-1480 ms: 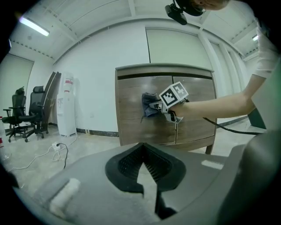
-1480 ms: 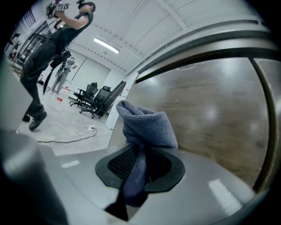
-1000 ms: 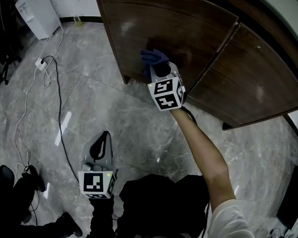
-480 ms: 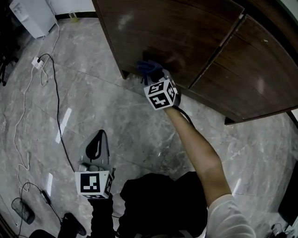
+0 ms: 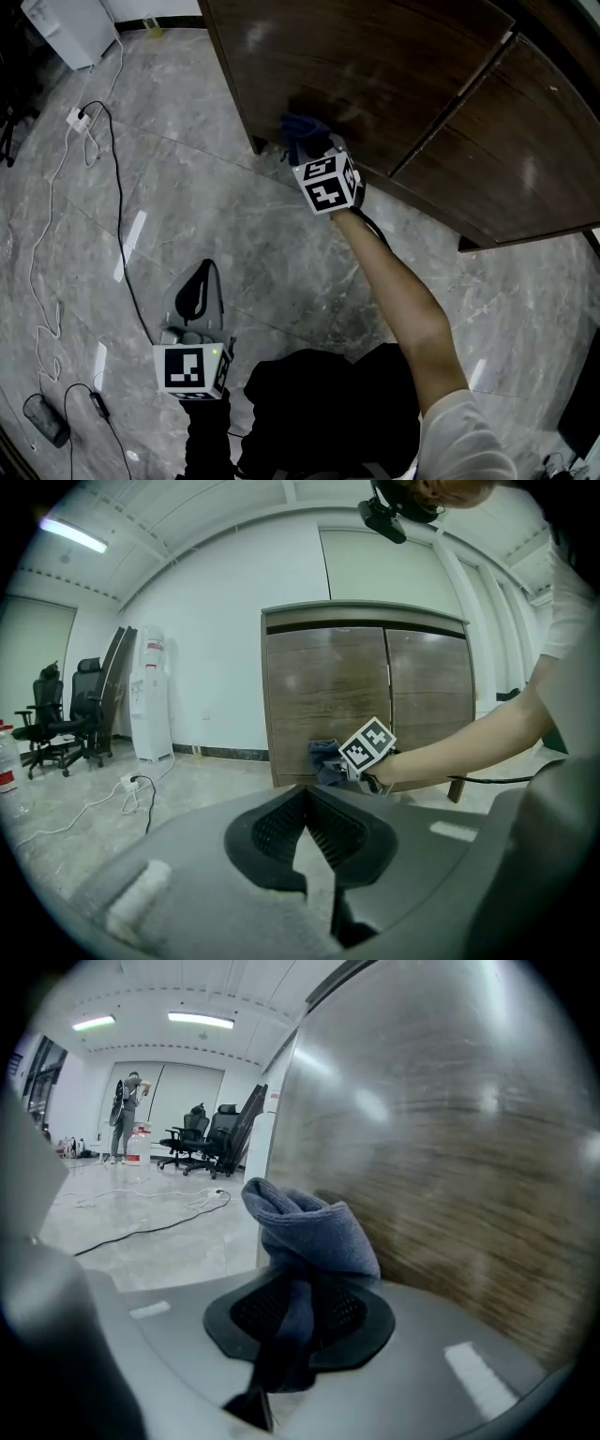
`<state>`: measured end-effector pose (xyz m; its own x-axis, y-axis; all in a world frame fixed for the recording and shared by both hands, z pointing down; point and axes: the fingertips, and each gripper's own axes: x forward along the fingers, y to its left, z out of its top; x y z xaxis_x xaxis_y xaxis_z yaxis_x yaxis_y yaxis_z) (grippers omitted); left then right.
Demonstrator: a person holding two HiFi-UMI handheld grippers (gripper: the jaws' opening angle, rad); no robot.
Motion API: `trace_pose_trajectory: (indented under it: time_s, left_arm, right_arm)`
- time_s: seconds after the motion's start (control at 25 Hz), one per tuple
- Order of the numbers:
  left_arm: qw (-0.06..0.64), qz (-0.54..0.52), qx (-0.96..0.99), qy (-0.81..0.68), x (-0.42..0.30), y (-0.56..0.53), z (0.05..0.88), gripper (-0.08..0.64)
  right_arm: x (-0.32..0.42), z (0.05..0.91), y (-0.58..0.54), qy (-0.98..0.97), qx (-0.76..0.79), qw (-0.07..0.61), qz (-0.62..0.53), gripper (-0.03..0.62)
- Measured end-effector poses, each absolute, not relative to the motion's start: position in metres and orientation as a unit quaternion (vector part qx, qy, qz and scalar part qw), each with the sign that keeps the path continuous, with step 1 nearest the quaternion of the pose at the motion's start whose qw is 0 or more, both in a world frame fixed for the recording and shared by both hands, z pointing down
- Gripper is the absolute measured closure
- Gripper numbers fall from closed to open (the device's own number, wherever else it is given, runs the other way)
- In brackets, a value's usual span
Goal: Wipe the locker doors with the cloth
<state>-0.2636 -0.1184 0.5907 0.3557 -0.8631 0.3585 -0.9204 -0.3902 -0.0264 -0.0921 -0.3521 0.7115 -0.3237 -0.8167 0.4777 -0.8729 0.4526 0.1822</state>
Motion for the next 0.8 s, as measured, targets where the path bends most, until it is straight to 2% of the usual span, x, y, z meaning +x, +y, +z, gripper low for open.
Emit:
trace_pose_trajectory:
  time_s: [0.8]
  left_arm:
    - [0.078,0.142,0.805,-0.571,-0.287,-0.119,0.568,0.558]
  right_arm:
    - [-0.123,0.505,-0.377,-0.829,0.533,0.156,-0.069,0.520]
